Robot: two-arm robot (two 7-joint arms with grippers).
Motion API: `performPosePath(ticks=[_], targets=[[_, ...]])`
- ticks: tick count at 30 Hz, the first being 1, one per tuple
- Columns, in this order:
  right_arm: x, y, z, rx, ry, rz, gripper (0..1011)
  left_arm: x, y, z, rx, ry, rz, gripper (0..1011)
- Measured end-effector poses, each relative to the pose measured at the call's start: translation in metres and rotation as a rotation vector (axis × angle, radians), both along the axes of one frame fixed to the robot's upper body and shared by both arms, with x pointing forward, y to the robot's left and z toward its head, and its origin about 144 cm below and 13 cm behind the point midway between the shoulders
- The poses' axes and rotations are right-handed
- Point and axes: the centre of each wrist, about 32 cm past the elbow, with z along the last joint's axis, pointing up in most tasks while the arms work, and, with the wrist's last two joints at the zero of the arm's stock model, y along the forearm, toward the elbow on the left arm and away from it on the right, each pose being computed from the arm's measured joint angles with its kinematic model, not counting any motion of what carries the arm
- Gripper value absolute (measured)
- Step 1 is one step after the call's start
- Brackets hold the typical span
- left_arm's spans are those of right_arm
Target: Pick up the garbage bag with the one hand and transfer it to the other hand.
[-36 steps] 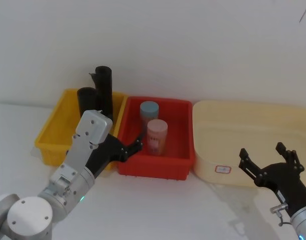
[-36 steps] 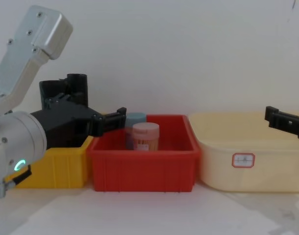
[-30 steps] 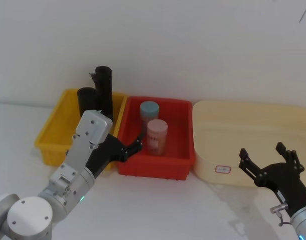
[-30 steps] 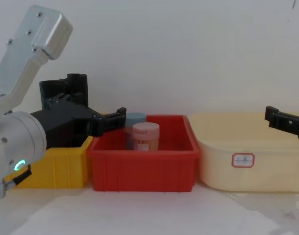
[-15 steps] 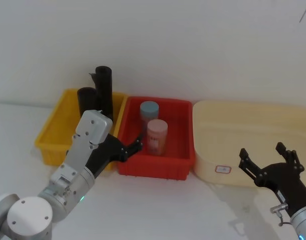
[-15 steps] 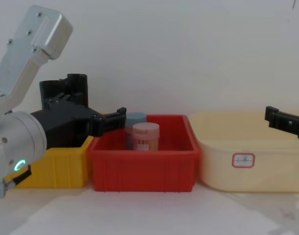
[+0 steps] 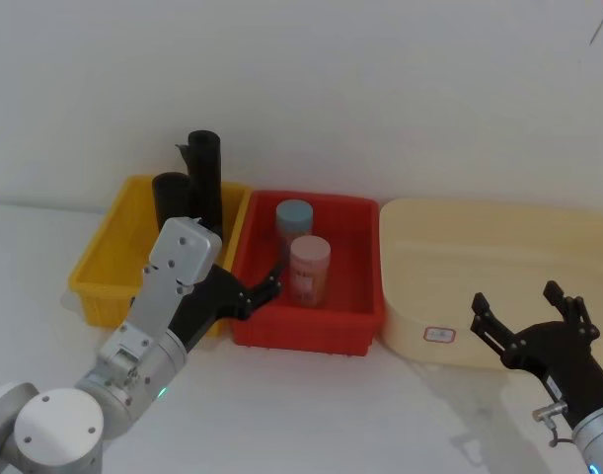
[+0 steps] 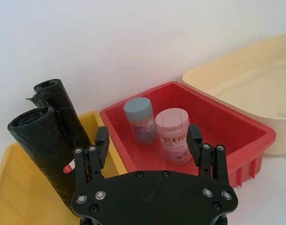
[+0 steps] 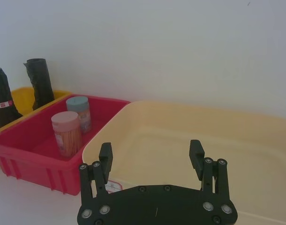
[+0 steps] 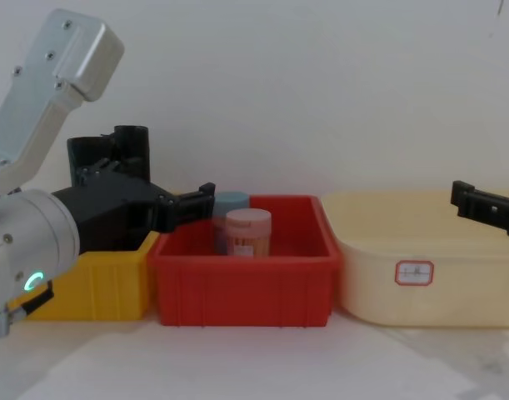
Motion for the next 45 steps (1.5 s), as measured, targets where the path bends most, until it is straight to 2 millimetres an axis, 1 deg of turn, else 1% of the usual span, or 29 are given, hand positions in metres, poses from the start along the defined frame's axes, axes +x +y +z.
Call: performPosePath(ticks=[28,33,37,42,45], targets=[[0.0,0.0,0.0,0.0,0.0,0.0,1002,0.0,0.0,0.001,0.002,0.001,0.002,1001],[0.0,0.0,0.0,0.0,0.0,0.0,1001,-0.001,-0.001,0.007,0.012,0.001,0.018,1001],[0.0,0.0,0.0,0.0,0.0,0.0,1001,-0.006,0.001,0.017,0.026,0.016,0.045,1001],[0.0,0.0,0.0,0.0,0.0,0.0,1001,-0.016,0.009,0.031,0.038,0.041,0.082,1001],[0.0,0.0,0.0,0.0,0.0,0.0,1002,-0.024,0.018,0.043,0.044,0.068,0.116,1001]])
